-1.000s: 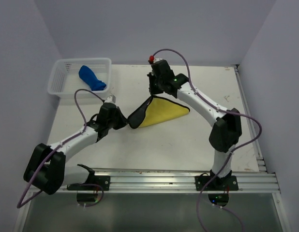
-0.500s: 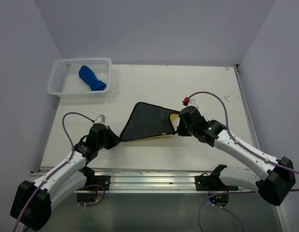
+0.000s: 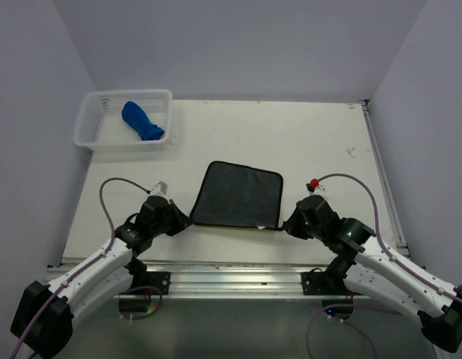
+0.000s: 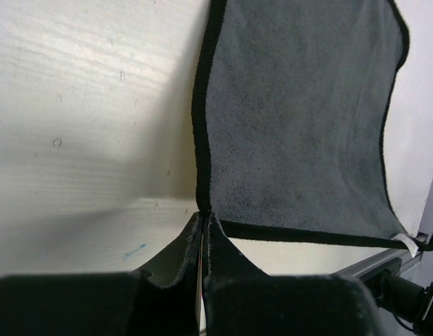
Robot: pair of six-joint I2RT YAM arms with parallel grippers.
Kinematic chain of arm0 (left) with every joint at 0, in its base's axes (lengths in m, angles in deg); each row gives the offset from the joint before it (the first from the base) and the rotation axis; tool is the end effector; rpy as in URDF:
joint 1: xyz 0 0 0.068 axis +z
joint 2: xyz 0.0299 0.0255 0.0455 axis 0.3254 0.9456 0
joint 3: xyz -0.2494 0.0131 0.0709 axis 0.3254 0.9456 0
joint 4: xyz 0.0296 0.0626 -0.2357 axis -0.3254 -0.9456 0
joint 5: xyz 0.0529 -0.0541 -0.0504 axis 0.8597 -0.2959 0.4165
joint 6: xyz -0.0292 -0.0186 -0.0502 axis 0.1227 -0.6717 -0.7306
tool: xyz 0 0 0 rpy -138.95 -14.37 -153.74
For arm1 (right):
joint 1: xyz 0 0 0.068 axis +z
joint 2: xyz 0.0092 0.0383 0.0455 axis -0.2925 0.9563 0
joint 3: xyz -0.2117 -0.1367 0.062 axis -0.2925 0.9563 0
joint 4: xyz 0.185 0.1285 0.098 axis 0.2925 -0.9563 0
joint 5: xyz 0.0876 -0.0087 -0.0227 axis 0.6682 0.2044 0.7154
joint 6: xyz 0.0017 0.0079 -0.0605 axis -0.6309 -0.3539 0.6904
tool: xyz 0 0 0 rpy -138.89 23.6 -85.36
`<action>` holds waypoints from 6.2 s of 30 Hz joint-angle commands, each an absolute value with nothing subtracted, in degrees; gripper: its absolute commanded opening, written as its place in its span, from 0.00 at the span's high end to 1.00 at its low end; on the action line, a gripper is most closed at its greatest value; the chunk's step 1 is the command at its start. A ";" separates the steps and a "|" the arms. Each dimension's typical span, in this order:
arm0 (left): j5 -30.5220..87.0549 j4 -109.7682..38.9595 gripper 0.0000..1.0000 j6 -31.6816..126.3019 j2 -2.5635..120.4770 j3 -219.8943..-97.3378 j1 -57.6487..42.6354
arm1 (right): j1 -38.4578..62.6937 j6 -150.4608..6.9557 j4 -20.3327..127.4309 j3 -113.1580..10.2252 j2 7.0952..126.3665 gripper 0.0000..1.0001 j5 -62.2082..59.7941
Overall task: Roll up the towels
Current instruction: Flatten the towel, then fold the towel
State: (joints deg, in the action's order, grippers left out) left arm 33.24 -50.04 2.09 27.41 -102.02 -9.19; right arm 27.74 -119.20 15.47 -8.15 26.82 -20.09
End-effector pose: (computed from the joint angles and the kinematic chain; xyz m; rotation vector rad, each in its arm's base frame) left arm 0.1391 -0.0775 0.1536 -0.5687 2.3585 -0.8013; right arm 0.1102 0.0967 0.2148 0.2974 2.4419 0.5693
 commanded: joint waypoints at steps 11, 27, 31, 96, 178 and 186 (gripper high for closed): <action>45.23 -48.24 1.00 3.61 41.54 -116.50 -11.94 | 27.90 -126.63 11.44 -12.57 33.81 1.00 -31.51; 46.19 -45.24 1.00 5.36 55.53 -128.72 -10.01 | 25.10 -127.00 17.84 -17.84 43.30 1.00 -42.51; 46.02 -43.84 1.00 6.42 57.81 -130.13 -9.40 | 21.50 -123.92 21.09 -19.68 47.34 1.00 -39.26; 42.33 -40.67 0.83 11.34 89.28 -154.82 -6.06 | 4.35 -112.58 32.70 -34.46 78.28 1.00 -32.49; 50.14 -34.07 1.00 10.29 69.34 -120.38 -12.29 | 26.22 -107.30 34.63 -52.81 95.84 0.87 -7.27; 52.43 -36.19 1.00 5.46 62.66 -114.76 -17.31 | 30.18 -109.59 35.51 -56.96 99.73 0.87 -4.64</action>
State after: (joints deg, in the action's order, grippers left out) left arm 49.15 -34.04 8.50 65.50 -117.28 -16.82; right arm 29.25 -108.25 34.40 -54.18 100.06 -7.09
